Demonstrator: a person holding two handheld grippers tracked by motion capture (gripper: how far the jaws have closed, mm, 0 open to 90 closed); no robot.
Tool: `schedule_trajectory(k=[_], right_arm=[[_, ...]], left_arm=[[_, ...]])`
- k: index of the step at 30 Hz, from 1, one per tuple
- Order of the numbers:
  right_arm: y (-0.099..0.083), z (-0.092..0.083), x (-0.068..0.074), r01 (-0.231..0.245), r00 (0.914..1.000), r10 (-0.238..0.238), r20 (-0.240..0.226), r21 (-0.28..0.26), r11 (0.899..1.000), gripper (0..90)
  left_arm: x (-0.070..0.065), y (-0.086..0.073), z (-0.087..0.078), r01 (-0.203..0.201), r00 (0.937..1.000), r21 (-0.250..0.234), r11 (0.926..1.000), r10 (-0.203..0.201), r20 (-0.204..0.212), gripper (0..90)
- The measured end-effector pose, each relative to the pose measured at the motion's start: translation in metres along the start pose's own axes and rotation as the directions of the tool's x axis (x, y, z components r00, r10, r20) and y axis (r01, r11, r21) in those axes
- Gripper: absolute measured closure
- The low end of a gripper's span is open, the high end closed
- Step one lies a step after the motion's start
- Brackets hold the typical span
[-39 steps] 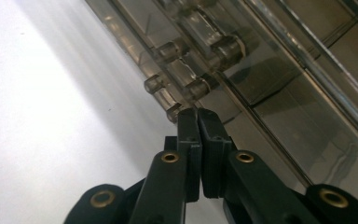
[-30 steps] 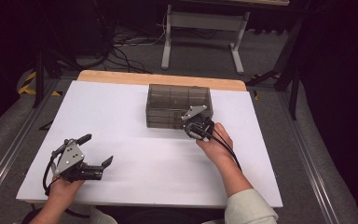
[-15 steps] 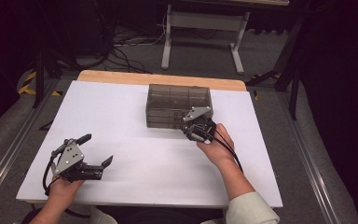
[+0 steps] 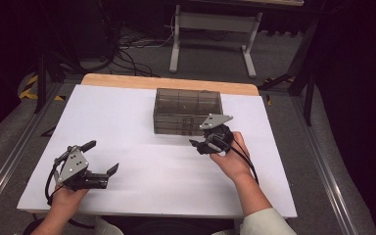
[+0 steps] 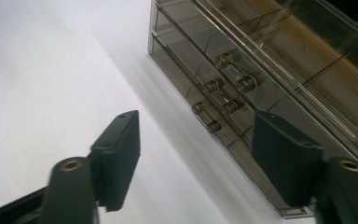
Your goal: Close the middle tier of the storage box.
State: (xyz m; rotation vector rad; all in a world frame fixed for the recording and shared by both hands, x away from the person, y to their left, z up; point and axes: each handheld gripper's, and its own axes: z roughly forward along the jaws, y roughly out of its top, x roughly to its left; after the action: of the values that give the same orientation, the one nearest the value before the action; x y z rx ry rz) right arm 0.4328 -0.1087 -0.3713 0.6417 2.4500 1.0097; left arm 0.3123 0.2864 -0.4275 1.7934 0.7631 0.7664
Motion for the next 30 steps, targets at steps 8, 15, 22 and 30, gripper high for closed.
schedule_trajectory(k=[8,15,22,30], right_arm=[[-0.013,-0.019,0.004,-0.043,0.9987,0.044,0.027,-0.059,0.997,13.1],[-0.027,-0.032,0.002,-0.082,0.9966,0.08,-0.022,-0.13,0.988,7.1],[-0.043,-0.043,0.003,-0.095,0.9949,0.086,-0.054,-0.207,0.974,0.4],[-0.061,-0.047,0.005,-0.113,0.9935,0.108,-0.034,-0.227,0.967,0.5]], left_arm=[[0.0,0.0,0.0,-0.001,1.0,-0.002,1.0,0.001,-0.001,0.4],[0.0,0.0,0.0,0.001,1.0,-0.002,1.0,-0.001,0.0,0.4],[-0.001,0.0,0.0,-0.002,1.0,-0.001,1.0,0.002,0.0,0.4],[-0.001,0.0,0.0,-0.003,1.0,-0.003,1.0,0.003,0.0,0.4]])
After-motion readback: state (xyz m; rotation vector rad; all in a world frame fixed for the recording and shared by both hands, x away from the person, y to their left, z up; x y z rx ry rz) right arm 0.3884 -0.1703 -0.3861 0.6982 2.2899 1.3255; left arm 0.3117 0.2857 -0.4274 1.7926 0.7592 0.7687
